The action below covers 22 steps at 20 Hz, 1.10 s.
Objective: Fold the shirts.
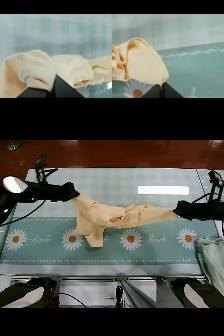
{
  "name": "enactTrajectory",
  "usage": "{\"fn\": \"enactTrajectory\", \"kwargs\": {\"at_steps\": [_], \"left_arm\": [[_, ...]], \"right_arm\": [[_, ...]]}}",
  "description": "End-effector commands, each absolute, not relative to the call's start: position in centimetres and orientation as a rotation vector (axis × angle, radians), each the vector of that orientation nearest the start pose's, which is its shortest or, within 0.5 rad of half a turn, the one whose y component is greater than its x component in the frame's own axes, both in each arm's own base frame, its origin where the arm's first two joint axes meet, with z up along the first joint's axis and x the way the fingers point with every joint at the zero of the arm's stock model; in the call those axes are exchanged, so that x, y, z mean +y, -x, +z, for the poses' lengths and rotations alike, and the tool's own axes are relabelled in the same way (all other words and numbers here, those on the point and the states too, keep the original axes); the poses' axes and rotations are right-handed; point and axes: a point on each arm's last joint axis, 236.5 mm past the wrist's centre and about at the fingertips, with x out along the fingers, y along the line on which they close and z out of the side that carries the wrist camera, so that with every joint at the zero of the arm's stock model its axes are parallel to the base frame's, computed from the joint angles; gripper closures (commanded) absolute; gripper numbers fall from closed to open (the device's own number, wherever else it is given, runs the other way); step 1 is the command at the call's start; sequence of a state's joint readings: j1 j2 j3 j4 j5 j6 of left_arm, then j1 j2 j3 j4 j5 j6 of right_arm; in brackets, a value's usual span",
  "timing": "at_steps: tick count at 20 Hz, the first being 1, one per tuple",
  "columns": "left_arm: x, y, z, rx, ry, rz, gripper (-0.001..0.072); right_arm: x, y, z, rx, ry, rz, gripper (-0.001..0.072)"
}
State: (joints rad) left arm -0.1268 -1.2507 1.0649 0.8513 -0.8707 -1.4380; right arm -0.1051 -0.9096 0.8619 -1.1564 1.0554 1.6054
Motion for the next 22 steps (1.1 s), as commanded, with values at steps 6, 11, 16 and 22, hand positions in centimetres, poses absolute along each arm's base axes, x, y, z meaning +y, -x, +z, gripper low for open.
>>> {"fn": "enactTrajectory", "kwargs": {"at_steps": [6, 11, 16, 22], "left_arm": [[-21.4, -42.8, 1.6, 1.152, 0.618, -0.494, 0.0013], [-9.1, -34.3, -2.0, 1.581, 0.370, -0.379, 0.0001], [-4.8, -29.5, -4.4, 1.545, 0.578, -0.264, 0.0001], [-10.7, -31.8, -6.6, 1.305, 0.948, -0.351, 0.0002]], "right_arm": [[2.9, -38.6, -3.2, 1.138, -0.800, 0.033, 0.0123], [-0.7, -36.3, 1.0, 1.161, -0.701, 0.189, 0.0076], [-4.4, -30.4, -0.2, 1.118, -0.709, 0.077, 0.0076], [2.3, -28.1, -2.3, 1.107, -0.851, 0.188, 0.0079]]}}
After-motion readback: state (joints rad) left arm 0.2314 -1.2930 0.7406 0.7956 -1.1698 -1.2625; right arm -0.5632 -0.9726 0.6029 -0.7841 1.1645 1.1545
